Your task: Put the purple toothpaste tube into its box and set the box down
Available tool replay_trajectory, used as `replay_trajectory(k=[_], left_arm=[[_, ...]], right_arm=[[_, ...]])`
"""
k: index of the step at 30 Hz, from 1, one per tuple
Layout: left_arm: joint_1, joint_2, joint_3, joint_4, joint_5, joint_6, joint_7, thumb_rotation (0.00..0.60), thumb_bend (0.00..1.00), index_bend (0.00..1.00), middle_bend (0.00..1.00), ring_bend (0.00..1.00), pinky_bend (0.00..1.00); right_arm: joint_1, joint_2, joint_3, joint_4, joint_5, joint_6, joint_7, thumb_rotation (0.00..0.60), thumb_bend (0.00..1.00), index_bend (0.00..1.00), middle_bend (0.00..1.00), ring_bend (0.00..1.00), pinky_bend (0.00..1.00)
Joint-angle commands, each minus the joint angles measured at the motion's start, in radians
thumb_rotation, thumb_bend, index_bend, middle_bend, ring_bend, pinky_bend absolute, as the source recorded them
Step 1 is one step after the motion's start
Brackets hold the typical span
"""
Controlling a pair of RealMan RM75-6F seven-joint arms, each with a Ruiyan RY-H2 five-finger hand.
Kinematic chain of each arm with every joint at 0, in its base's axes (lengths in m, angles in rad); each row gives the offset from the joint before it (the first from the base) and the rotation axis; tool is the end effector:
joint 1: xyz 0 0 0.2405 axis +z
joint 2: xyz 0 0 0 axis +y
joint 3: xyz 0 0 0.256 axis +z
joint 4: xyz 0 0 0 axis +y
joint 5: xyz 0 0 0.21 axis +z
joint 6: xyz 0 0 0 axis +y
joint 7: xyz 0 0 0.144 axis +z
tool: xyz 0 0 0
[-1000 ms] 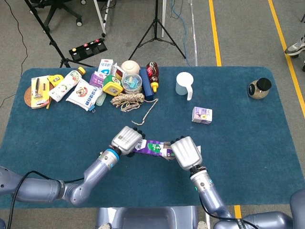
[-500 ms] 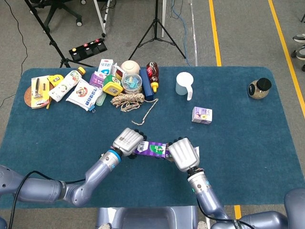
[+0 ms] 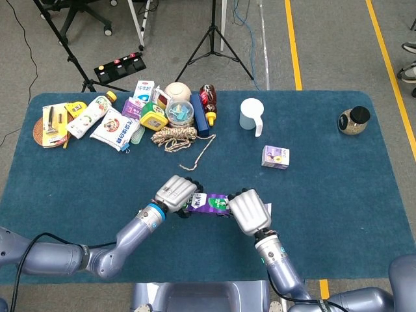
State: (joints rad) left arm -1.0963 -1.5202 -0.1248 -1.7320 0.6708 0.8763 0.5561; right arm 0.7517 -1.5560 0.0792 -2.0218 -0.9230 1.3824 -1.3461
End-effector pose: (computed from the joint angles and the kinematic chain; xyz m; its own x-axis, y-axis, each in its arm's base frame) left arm -0.0454 0.3228 -0.0455 0.5184 0.4513 0.7264 0.8138 -0.5213 -0.2569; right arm -0.0799 -0.2558 0.0032 0.8258 -0.0194 0.5637 -0.5184 -0.4200 0.7449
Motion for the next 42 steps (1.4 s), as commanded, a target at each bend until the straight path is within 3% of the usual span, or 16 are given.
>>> replay_trajectory(k=[1, 12, 20, 25, 32, 42], left_arm=[[0.02, -0.006, -0.01, 0.015, 0.023, -0.035, -0.07, 0.6, 0.23, 0.42, 0.34, 0.27, 0.51], [0.08, -0.039, -0.033, 0.092, 0.149, -0.082, -0.266, 0.6, 0.24, 0.47, 0.41, 0.33, 0.56], [0.171, -0.101, -0.073, 0.197, 0.402, -0.059, -0.571, 0.6, 0.24, 0.53, 0.47, 0.38, 0.58], [0.205, -0.114, -0.083, 0.247, 0.511, -0.032, -0.725, 0.6, 0.24, 0.53, 0.47, 0.38, 0.58], [0.244, -0.108, -0.086, 0.304, 0.626, 0.027, -0.894, 0.6, 0.24, 0.53, 0.47, 0.38, 0.58], [0.307, -0.134, -0.05, 0.419, 0.814, 0.228, -1.049, 0.6, 0.24, 0.53, 0.47, 0.38, 0.58]], right_arm=[[0.012, 0.003, 0.003, -0.035, 0.019, 0.036, -0.057, 0.6, 0.41, 0.24, 0.48, 0.48, 0.67], [0.028, -0.007, -0.001, -0.071, 0.02, 0.119, -0.144, 0.6, 0.36, 0.19, 0.38, 0.44, 0.67], [0.035, -0.006, -0.001, -0.118, -0.027, 0.235, -0.267, 0.6, 0.36, 0.18, 0.35, 0.42, 0.65], [0.02, 0.044, 0.004, -0.173, -0.101, 0.312, -0.3, 0.6, 0.36, 0.18, 0.34, 0.41, 0.65], [-0.044, 0.221, 0.032, -0.259, -0.147, 0.366, -0.192, 0.6, 0.36, 0.18, 0.34, 0.41, 0.64], [-0.12, 0.418, 0.082, -0.093, -0.039, 0.255, 0.11, 0.6, 0.36, 0.18, 0.34, 0.41, 0.64]])
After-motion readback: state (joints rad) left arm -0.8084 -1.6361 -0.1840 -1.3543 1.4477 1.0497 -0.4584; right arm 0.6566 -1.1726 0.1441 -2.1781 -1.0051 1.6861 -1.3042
